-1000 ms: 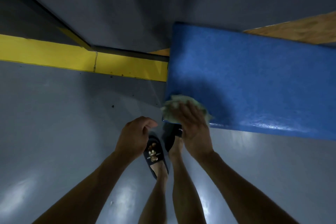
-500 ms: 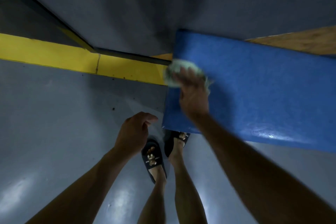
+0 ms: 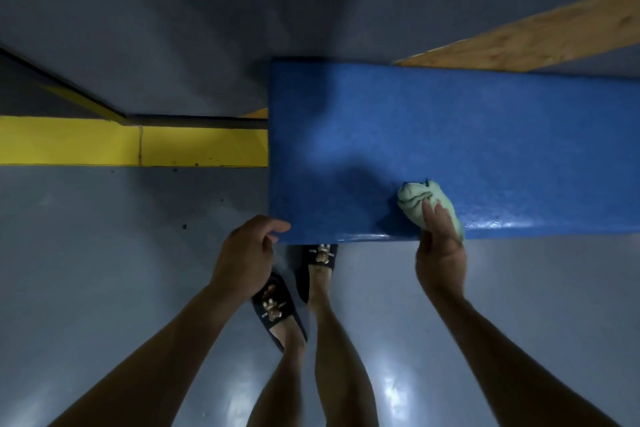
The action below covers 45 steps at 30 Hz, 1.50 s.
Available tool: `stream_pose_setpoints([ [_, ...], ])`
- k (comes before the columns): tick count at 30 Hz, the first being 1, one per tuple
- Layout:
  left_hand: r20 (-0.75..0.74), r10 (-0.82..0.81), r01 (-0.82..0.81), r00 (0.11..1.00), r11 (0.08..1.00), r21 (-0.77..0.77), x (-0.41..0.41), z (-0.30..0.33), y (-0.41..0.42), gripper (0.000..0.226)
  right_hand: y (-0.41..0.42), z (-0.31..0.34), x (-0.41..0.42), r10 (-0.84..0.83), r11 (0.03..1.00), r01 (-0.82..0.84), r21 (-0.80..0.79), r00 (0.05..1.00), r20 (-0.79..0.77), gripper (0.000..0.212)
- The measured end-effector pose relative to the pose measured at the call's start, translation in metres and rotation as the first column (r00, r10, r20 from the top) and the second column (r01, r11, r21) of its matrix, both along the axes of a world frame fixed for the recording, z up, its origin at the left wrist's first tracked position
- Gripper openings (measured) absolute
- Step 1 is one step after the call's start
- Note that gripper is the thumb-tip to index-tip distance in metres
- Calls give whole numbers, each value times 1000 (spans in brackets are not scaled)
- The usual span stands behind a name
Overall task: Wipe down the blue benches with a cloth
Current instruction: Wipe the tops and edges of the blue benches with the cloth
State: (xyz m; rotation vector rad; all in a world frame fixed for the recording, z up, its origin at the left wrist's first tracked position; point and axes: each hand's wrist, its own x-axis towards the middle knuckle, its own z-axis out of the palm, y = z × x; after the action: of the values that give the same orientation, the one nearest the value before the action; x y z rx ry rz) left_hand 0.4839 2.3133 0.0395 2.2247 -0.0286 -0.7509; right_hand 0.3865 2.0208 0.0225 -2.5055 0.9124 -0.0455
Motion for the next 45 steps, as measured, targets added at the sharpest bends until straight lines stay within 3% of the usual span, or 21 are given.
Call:
stream_pose_setpoints([
  [2, 7, -4, 4, 1000, 1000, 2, -2, 1, -9, 42, 40, -6, 7, -169, 985, 165, 57, 983, 75, 49],
  [3, 17, -11, 11, 1000, 1000, 0, -3, 2, -13, 41, 66, -10, 9, -172, 982, 164, 93, 981, 94, 48],
  [6, 57, -20, 20, 998, 1000, -2, -5, 6, -27, 41, 140, -9, 16, 147, 957, -161, 242, 986, 78, 58],
  [8, 99, 7, -9, 995, 1000, 11, -5, 8, -32, 41, 159, -10, 17, 250, 923, -265, 280, 964, 89, 64],
  [10, 101, 49, -51, 994, 998, 21, -4, 9, -36, 40, 143, -8, 18, 339, 886, -349, 305, 937, 89, 66],
  [13, 88, -3, -1, 996, 999, 43, -7, 10, -48, 39, 86, -3, 10, 564, 774, -573, 270, 817, 121, 63],
  [16, 99, 7, -12, 995, 999, 50, -15, 11, -74, 41, 18, -5, -9, 584, 778, -598, 192, 801, 130, 65],
  [19, 106, 8, -13, 994, 999, 48, -23, 11, -113, 42, -67, -14, -37, 477, 863, -482, 154, 876, 70, 65],
  [22, 126, -15, 12, 992, 1000, 29, -30, 10, -155, 45, -144, -18, -56, 114, 974, -115, 196, 993, 18, 62],
  [24, 125, -28, 24, 992, 999, 28, -34, 12, -180, 47, -152, -23, -54, -167, 969, 153, 193, 984, 57, 58],
  [26, 110, -47, 44, 993, 999, 31, -36, 13, -204, 47, -126, -26, -49, -246, 958, 220, 186, 960, 131, 58],
  [27, 107, -60, 57, 992, 998, 33, -36, 14, -215, 47, -108, -25, -47, -171, 973, 142, 182, 973, 155, 59],
  [29, 113, -89, 85, 990, 996, 35, -37, 15, -240, 45, -82, -18, -48, 182, 950, -203, 237, 978, 106, 68],
  [31, 129, -104, 99, 986, 994, 38, -39, 15, -266, 43, -92, -12, -53, 544, 796, -546, 260, 834, 86, 69],
  [33, 127, -121, 116, 984, 992, 43, -42, 14, -292, 43, -137, -8, -53, 717, 658, -709, 253, 693, 76, 67],
  [35, 136, -165, 160, 977, 986, 49, -44, 11, -318, 44, -198, -3, -56, 747, 642, -741, 196, 662, 55, 66],
  [37, 136, -204, 198, 969, 979, 54, -48, 6, -342, 46, -266, -3, -69, 633, 764, -633, 125, 773, 40, 61],
  [41, 130, -252, 245, 959, 967, 70, -54, 2, -385, 51, -386, -2, -96, 193, 978, -191, 83, 981, -9, 59],
  [43, 140, -270, 261, 953, 962, 83, -56, 4, -404, 53, -407, -6, -92, -86, 993, 82, 80, 995, 53, 53],
  [45, 155, -295, 284, 943, 955, 92, -58, 5, -423, 55, -392, -14, -79, -290, 954, 276, 119, 950, 118, 56],
])
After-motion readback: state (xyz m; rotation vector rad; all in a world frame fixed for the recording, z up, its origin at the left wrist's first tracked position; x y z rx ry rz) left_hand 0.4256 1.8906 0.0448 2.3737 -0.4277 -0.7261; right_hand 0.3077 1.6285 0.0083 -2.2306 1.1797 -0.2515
